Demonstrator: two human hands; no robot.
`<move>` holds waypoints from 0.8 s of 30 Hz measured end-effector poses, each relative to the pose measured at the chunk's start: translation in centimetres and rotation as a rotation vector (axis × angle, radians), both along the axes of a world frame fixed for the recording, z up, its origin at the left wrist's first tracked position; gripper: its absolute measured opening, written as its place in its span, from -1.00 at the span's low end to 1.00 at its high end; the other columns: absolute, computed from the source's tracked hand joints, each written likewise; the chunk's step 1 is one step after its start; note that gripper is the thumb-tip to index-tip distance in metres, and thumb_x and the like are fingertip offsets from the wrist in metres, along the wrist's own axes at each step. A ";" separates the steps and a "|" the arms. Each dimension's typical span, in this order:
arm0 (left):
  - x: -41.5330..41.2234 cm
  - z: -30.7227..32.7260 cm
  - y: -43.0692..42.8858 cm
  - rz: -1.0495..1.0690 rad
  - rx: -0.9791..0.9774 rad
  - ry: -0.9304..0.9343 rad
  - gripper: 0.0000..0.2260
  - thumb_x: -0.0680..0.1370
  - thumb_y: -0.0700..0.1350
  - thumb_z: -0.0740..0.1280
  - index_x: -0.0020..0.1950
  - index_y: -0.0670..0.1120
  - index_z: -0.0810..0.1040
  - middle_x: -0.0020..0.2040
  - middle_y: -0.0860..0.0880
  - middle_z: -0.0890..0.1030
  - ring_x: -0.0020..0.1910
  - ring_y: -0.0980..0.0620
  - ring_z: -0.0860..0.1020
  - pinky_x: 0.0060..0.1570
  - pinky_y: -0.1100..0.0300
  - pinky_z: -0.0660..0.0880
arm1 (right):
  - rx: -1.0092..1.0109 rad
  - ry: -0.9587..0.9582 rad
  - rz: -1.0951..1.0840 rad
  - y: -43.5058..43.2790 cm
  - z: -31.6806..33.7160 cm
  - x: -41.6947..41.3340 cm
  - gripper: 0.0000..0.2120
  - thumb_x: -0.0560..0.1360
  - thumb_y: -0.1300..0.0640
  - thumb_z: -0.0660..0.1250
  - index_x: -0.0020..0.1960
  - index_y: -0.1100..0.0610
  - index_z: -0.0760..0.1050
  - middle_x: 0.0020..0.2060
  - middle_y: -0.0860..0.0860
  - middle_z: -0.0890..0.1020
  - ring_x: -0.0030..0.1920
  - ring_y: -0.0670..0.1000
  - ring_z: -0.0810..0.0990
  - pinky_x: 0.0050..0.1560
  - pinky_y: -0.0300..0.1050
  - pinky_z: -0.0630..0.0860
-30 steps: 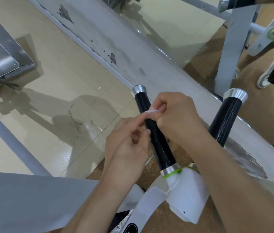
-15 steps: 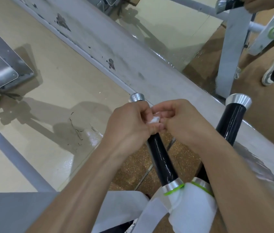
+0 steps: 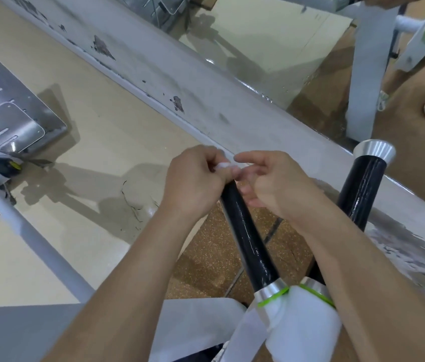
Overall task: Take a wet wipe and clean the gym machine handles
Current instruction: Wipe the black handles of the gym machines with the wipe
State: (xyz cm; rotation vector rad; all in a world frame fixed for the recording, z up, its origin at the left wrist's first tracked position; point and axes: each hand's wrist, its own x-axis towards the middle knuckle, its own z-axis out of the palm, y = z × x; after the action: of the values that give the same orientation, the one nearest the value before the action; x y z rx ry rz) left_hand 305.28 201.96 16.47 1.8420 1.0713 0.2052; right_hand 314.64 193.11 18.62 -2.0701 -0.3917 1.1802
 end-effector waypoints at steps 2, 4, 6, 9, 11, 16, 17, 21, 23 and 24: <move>-0.5 -0.2 -0.3 -0.035 -0.022 -0.040 -0.88 0.41 -0.06 0.49 -0.25 -0.06 0.61 -0.29 0.09 0.57 -0.32 0.19 0.46 -0.28 0.24 0.38 | 0.001 -0.031 0.037 0.1 0.0 -0.1 -0.60 0.53 0.39 0.16 0.13 -0.02 0.58 -0.07 -0.02 0.64 0.03 0.11 0.63 0.16 0.08 0.55; 0.2 -0.9 0.2 0.042 0.038 -0.060 -0.87 0.42 -0.06 0.48 -0.27 -0.05 0.58 -0.27 0.07 0.60 -0.32 0.17 0.48 -0.28 0.25 0.39 | -0.007 -0.049 0.086 0.0 0.1 -0.1 -0.58 0.53 0.38 0.16 0.12 -0.06 0.59 -0.03 -0.02 0.61 0.06 0.10 0.61 0.20 0.06 0.51; 1.2 -1.4 1.3 0.139 0.103 -0.037 -0.84 0.43 -0.04 0.46 -0.27 -0.07 0.55 -0.27 0.05 0.61 -0.31 0.16 0.49 -0.28 0.28 0.40 | -0.019 -0.046 0.119 -0.1 0.1 -0.3 -0.55 0.54 0.37 0.16 0.32 0.00 0.47 0.10 -0.02 0.55 0.14 0.07 0.57 0.26 0.03 0.47; 1.3 -1.5 2.6 0.208 0.065 -0.036 -0.78 0.45 0.00 0.45 -0.28 -0.12 0.56 -0.30 0.00 0.62 -0.29 0.04 0.54 -0.23 0.15 0.48 | 0.018 -0.083 0.175 -0.1 0.1 -0.3 -0.48 0.55 0.34 0.15 0.44 -0.04 0.32 0.31 -0.10 0.47 0.18 -0.02 0.50 0.29 -0.03 0.42; 0.1 -1.2 1.8 0.143 0.027 -0.049 -0.80 0.42 0.00 0.47 -0.30 -0.08 0.58 -0.36 0.02 0.59 -0.35 0.07 0.51 -0.27 0.16 0.45 | 0.057 -0.067 0.192 -0.2 0.1 -0.3 -0.47 0.53 0.34 0.13 0.36 -0.15 0.38 0.21 -0.11 0.54 0.00 -0.05 0.51 0.10 -0.12 0.46; 0.4 -1.8 -0.2 0.228 0.055 -0.091 -0.82 0.47 -0.04 0.43 -0.27 -0.01 0.47 -0.35 0.11 0.53 -0.35 0.21 0.46 -0.33 0.33 0.36 | 0.033 -0.070 0.305 -0.1 0.2 -0.5 -0.50 0.56 0.28 0.11 0.30 -0.24 0.41 -0.07 0.02 0.60 0.04 0.12 0.59 0.11 -0.07 0.50; 0.7 -1.9 0.3 0.274 0.037 -0.087 -0.82 0.49 -0.03 0.40 -0.25 0.00 0.46 -0.32 0.11 0.53 -0.32 0.20 0.48 -0.30 0.31 0.38 | 0.020 -0.081 0.302 -0.2 0.2 -0.5 -0.51 0.58 0.25 0.12 0.39 -0.20 0.33 0.15 0.02 0.58 0.20 0.06 0.54 0.21 -0.11 0.43; -0.1 -2.6 1.5 0.407 -0.252 -0.166 -0.85 0.53 -0.05 0.38 -0.18 -0.09 0.55 -0.24 -0.05 0.62 -0.22 -0.03 0.59 -0.19 0.07 0.50 | -0.001 -0.040 0.270 -0.2 0.3 -0.5 -0.47 0.61 0.18 0.14 0.50 -0.18 0.15 0.45 -0.05 0.31 0.43 -0.07 0.29 0.41 -0.14 0.23; -1.1 -2.5 0.7 0.418 -0.340 -0.229 -0.91 0.49 -0.12 0.44 -0.19 -0.09 0.59 -0.26 -0.03 0.60 -0.24 0.02 0.56 -0.11 0.03 0.56 | 0.015 -0.003 0.270 -0.1 0.1 -0.6 -0.47 0.60 0.19 0.16 0.45 -0.24 0.21 0.43 0.01 0.36 0.41 -0.04 0.34 0.39 -0.06 0.30; -1.4 -2.7 0.3 0.430 -0.357 -0.233 -0.90 0.47 -0.14 0.46 -0.22 -0.09 0.60 -0.28 -0.03 0.59 -0.25 0.02 0.55 -0.05 -0.02 0.57 | 0.014 -0.005 0.279 0.0 0.1 -0.7 -0.49 0.59 0.21 0.16 0.41 -0.27 0.26 0.41 0.01 0.39 0.39 -0.03 0.37 0.35 -0.09 0.33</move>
State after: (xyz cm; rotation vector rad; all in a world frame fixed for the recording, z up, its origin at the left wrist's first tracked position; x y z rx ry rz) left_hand 303.85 202.26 13.81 1.2257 1.2368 0.4393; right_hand 313.96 193.14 18.70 -2.0528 -0.7067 1.3282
